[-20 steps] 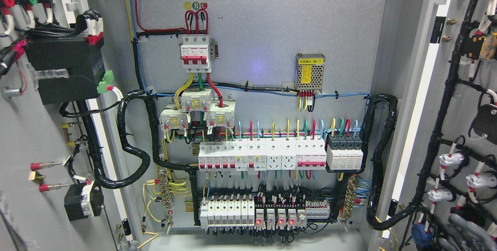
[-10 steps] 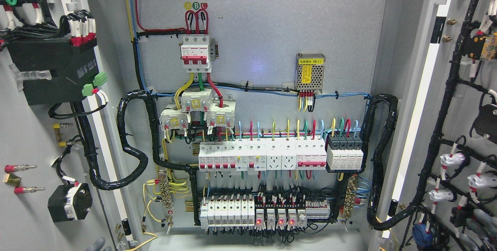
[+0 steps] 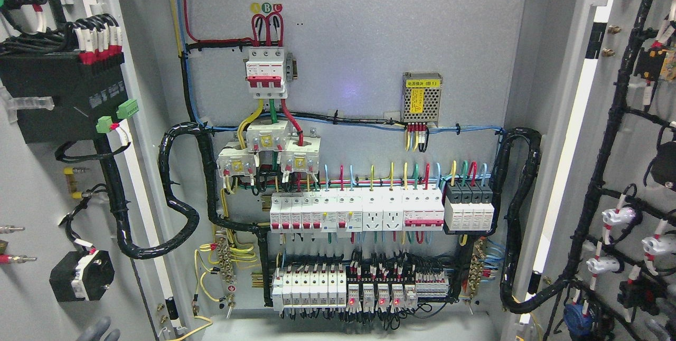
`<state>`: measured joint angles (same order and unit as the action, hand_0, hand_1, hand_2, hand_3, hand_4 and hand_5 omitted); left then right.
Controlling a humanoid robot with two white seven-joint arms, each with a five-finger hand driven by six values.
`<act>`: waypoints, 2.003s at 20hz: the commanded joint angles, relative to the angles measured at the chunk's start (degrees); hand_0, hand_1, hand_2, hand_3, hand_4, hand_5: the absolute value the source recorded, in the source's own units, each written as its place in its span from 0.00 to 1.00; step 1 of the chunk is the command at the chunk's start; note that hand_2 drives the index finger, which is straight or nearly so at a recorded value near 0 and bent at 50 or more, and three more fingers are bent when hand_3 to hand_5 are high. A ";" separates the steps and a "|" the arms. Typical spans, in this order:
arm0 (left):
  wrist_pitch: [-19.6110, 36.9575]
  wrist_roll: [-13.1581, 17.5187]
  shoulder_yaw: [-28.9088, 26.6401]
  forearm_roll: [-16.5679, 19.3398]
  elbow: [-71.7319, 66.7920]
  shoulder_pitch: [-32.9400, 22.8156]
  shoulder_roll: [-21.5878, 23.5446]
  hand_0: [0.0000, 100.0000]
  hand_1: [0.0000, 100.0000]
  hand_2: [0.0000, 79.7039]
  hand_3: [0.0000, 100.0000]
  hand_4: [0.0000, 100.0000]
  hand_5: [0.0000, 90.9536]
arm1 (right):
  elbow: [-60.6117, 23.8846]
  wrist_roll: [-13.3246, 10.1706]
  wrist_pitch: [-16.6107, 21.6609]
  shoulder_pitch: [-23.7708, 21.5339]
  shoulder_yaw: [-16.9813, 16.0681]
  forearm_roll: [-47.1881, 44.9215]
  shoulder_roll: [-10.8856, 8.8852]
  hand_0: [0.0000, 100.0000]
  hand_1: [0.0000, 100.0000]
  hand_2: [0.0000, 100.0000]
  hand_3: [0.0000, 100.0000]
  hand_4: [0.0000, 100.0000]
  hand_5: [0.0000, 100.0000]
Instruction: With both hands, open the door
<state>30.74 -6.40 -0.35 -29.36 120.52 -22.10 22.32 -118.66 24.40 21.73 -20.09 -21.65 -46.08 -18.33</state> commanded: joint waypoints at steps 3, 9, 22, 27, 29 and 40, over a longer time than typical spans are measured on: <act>-0.68 0.07 -7.90 -4.90 -0.37 -1.45 5.36 0.00 0.00 0.00 0.00 0.00 0.00 | 0.80 0.04 -0.02 -1.44 -1.47 -0.85 -0.12 0.19 0.00 0.00 0.00 0.00 0.00; -5.15 0.07 -12.82 -10.97 -0.63 -1.54 7.12 0.00 0.00 0.00 0.00 0.00 0.00 | 1.15 0.04 -0.02 -2.24 -2.87 -0.85 0.05 0.19 0.00 0.00 0.00 0.00 0.00; -5.96 0.07 -19.60 -12.82 -4.06 -1.63 7.38 0.00 0.00 0.00 0.00 0.00 0.00 | 2.11 -0.05 0.07 -2.41 -4.54 -0.85 0.67 0.19 0.00 0.00 0.00 0.00 0.00; -5.96 0.07 -19.69 -13.70 -7.31 -1.54 8.09 0.00 0.00 0.00 0.00 0.00 0.00 | 2.82 0.04 0.07 -2.33 -5.07 -2.34 0.67 0.19 0.00 0.00 0.00 0.00 0.00; -5.96 0.16 -19.95 -14.14 -8.63 -1.37 8.35 0.00 0.00 0.00 0.00 0.00 0.00 | 3.08 0.04 0.15 -2.41 -5.16 -4.71 0.67 0.19 0.00 0.00 0.00 0.00 0.00; -6.04 0.07 -21.44 -16.43 -13.37 -0.57 9.67 0.00 0.00 0.00 0.00 0.00 0.00 | 4.66 0.04 0.24 -2.50 -5.51 -4.90 0.58 0.19 0.00 0.00 0.00 0.00 0.00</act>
<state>24.72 -6.03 -19.78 -44.63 111.86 -23.00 30.49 -115.26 24.39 21.94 -22.53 -26.58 -50.57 -17.79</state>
